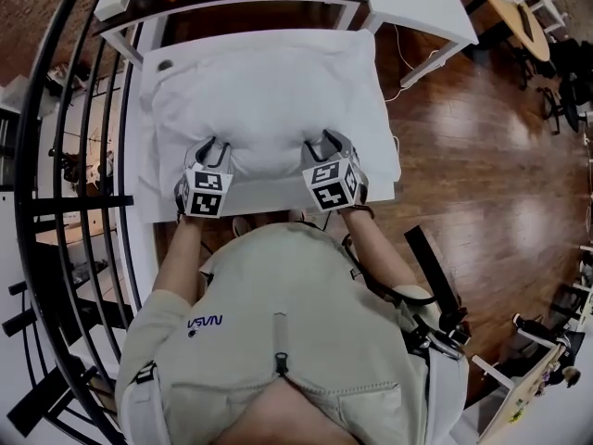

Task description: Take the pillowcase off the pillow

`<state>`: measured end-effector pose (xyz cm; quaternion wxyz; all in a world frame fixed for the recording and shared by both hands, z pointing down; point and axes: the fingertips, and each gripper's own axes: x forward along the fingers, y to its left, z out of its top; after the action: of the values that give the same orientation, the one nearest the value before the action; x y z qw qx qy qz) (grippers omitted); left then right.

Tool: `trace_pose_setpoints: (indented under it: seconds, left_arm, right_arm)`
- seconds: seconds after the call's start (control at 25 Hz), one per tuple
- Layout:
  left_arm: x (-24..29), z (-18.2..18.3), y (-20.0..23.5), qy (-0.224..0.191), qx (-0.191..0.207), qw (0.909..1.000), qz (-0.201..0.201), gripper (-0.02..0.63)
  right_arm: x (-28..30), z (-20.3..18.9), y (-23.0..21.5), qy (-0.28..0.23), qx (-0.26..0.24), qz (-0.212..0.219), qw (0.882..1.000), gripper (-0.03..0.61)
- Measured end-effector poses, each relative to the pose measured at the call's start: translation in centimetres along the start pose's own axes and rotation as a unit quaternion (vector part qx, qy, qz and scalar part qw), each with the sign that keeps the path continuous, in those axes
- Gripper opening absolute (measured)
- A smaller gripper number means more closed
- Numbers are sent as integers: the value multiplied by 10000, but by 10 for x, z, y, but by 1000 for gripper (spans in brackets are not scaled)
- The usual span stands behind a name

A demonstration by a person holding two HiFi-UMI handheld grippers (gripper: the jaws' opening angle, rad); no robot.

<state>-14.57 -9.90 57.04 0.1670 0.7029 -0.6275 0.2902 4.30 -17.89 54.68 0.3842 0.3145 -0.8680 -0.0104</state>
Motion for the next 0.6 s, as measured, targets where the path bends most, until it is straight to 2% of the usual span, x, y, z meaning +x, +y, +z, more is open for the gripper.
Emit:
trace_pose_setpoints:
  seconds: [0.12, 0.36, 0.48, 0.6]
  left_arm:
    - [16, 12, 7, -16, 155, 9999, 66, 140]
    - [10, 28, -1, -132, 147, 9996, 216, 135]
    - [-5, 35, -6, -450, -270, 9981, 336, 114]
    - [-30, 40, -3, -873, -1153, 9884, 471, 98]
  right_arm:
    - [10, 1, -9, 7, 123, 47, 9999, 207]
    - [9, -4, -24, -103, 212, 243, 9994, 209]
    - [6, -6, -30, -185, 250, 332, 9990, 209]
    - [1, -9, -33, -322, 417, 481, 9975, 209]
